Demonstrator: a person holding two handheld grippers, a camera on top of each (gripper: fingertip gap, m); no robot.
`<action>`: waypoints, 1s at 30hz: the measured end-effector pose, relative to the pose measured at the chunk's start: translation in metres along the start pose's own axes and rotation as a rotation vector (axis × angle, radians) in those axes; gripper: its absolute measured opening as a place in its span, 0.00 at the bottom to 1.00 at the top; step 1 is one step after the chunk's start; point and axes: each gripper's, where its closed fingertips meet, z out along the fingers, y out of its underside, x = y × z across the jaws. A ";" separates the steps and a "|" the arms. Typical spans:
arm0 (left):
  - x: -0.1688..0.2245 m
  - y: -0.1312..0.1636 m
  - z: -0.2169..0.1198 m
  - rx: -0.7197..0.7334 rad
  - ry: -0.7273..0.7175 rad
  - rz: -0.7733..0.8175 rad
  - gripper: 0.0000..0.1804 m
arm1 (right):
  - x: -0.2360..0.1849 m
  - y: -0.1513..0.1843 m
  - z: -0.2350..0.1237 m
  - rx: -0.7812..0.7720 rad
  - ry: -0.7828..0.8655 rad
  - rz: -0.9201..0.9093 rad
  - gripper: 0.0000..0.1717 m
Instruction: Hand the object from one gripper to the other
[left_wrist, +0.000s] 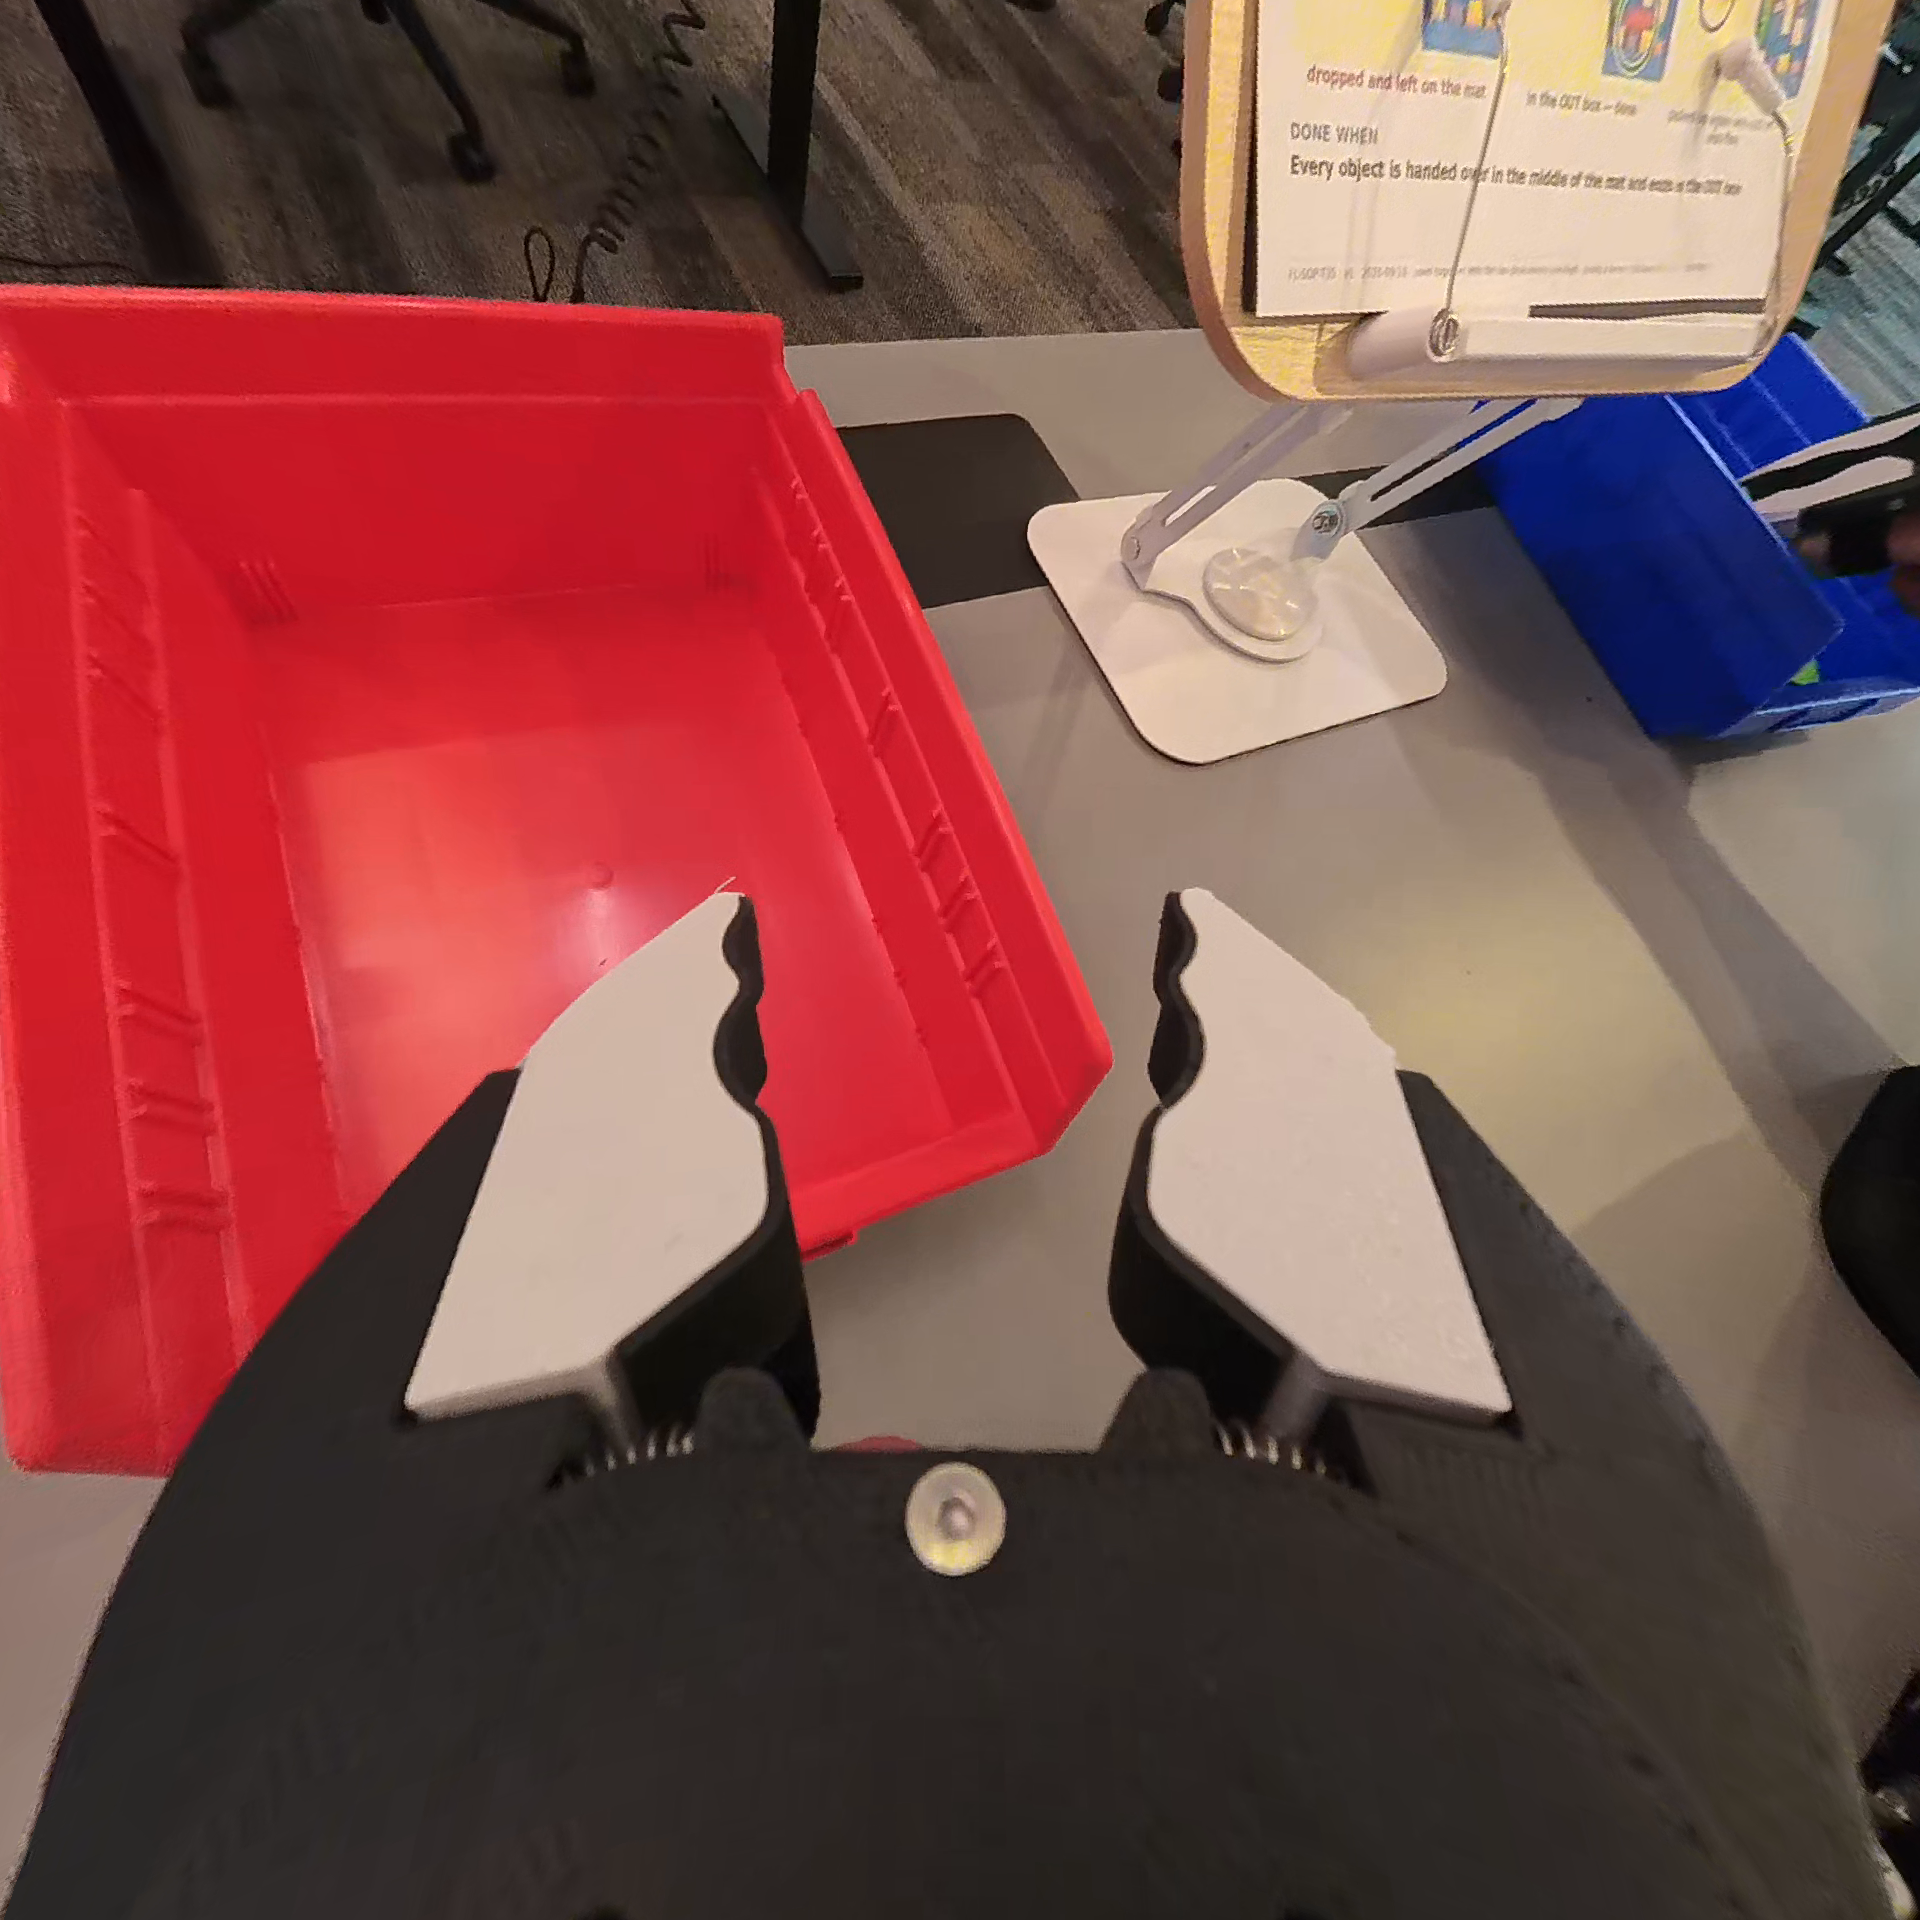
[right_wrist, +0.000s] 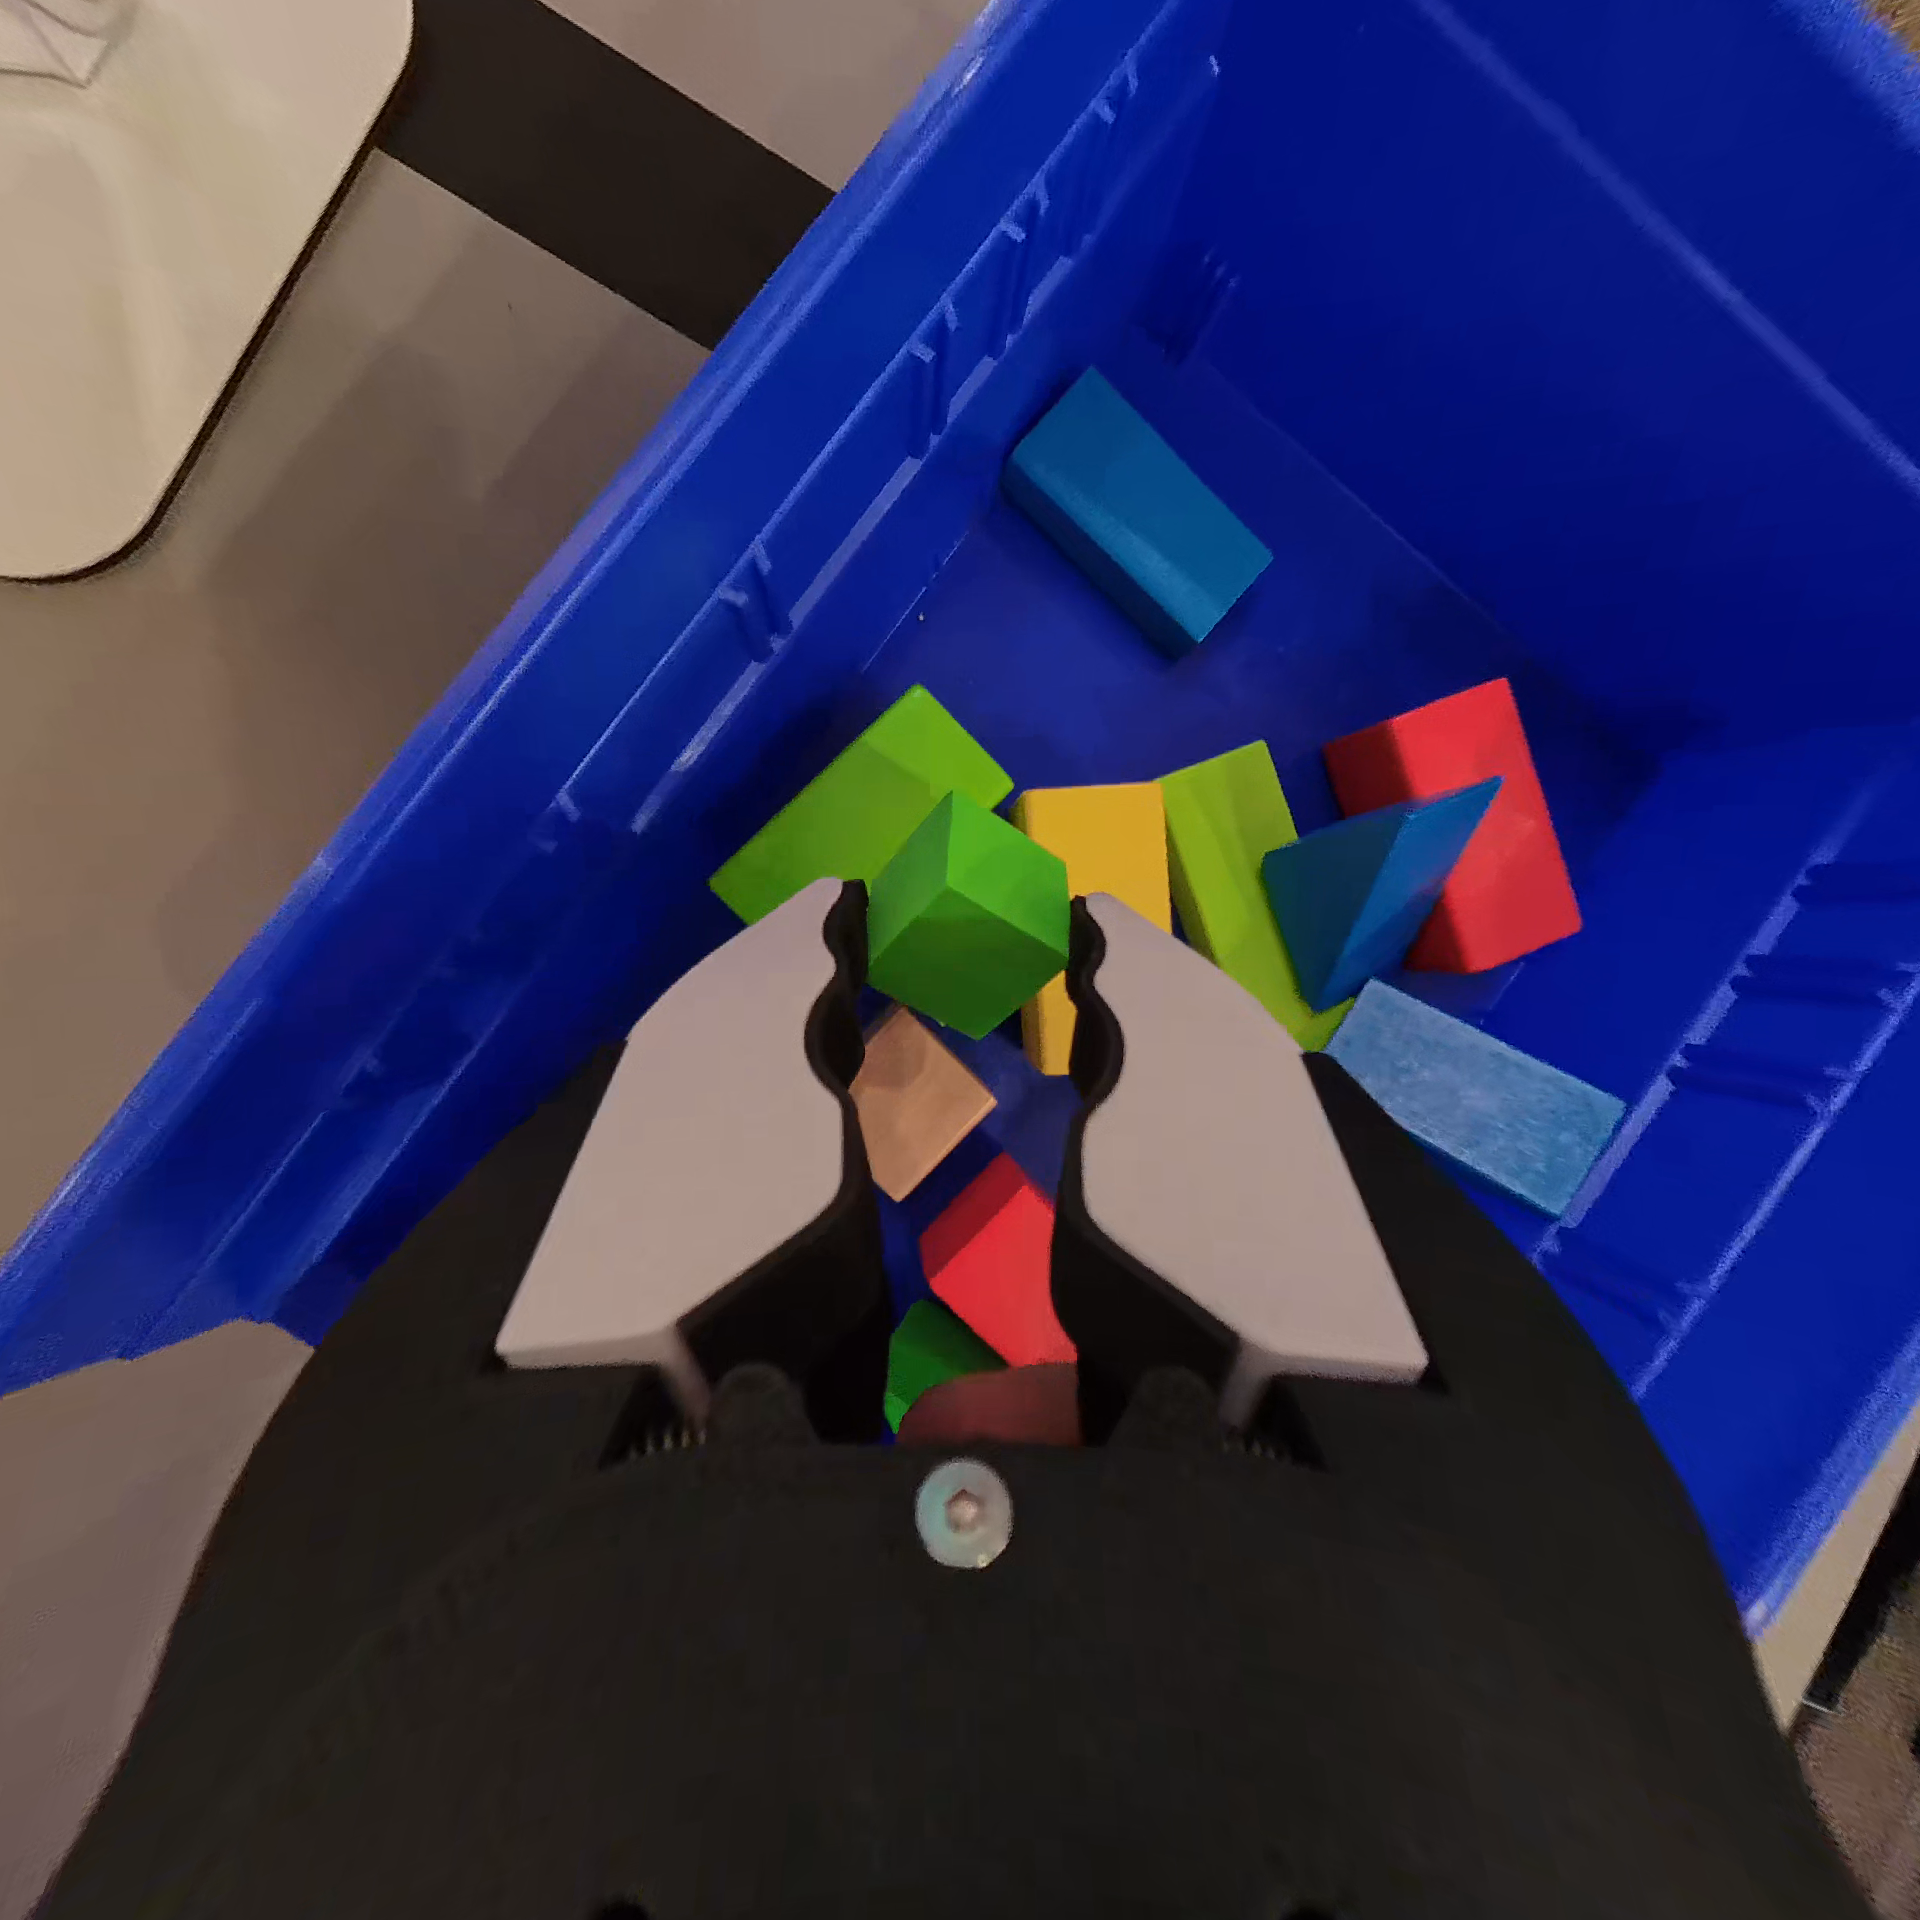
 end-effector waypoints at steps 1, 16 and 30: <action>-0.001 0.001 0.002 -0.008 -0.009 0.003 0.40 | -0.001 0.001 0.002 -0.007 -0.008 0.000 0.20; -0.068 0.039 0.033 -0.476 -0.255 0.137 0.44 | -0.007 0.011 0.016 -0.092 -0.024 -0.010 0.26; -0.124 0.095 0.024 -0.952 -0.381 0.082 0.37 | -0.011 0.004 0.012 -0.077 -0.023 -0.024 0.30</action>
